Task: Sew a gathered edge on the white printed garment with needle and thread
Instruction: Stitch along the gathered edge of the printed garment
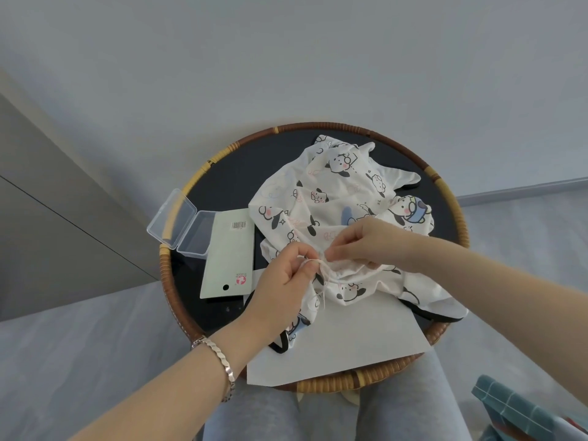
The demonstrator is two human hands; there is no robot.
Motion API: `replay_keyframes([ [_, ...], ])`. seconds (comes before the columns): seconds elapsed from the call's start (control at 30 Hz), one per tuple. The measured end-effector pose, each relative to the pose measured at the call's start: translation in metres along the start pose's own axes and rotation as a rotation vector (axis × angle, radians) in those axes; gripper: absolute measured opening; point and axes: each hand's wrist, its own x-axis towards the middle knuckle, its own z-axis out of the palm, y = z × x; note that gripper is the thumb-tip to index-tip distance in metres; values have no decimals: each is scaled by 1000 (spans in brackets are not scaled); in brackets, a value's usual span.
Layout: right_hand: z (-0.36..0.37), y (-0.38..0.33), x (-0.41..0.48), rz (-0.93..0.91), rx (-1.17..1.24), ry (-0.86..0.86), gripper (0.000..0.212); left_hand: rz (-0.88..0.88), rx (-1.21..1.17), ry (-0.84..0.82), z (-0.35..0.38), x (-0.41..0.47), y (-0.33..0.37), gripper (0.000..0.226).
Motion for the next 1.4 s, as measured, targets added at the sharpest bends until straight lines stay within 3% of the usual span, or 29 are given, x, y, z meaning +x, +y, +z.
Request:
replay_keyframes([
  [0.1,-8,6,3,33,-32,122,19,-13,2,-9,0,0,0,13],
  [0.3,-35,25,16,118,-258,576,19,-5,-28,-30,1,-2,2,12],
  [0.5,-42,46,27,232,-514,737,26,-3,-40,-25,-1,-4,6,16],
  [0.7,-40,51,27,259,-578,827,25,-1,-64,14,-5,-4,3,16],
  [0.8,-27,28,16,-3,-327,713,11,-11,-56,17,-3,-3,2,16],
  [0.87,-16,9,4,-146,-137,450,9,-8,-61,27,-2,-3,3,15],
  [0.93,-5,-4,-5,-161,-70,137,16,-4,-65,40,-1,-4,4,15],
  [1.0,1,-7,-8,-149,-88,-40,15,0,-60,43,-2,-4,4,15],
  [1.2,1,-7,-7,-139,-117,-55,17,8,-32,26,-3,-4,3,16],
  [1.4,-4,-1,-3,-164,-181,164,12,3,-11,10,-2,-6,6,13],
])
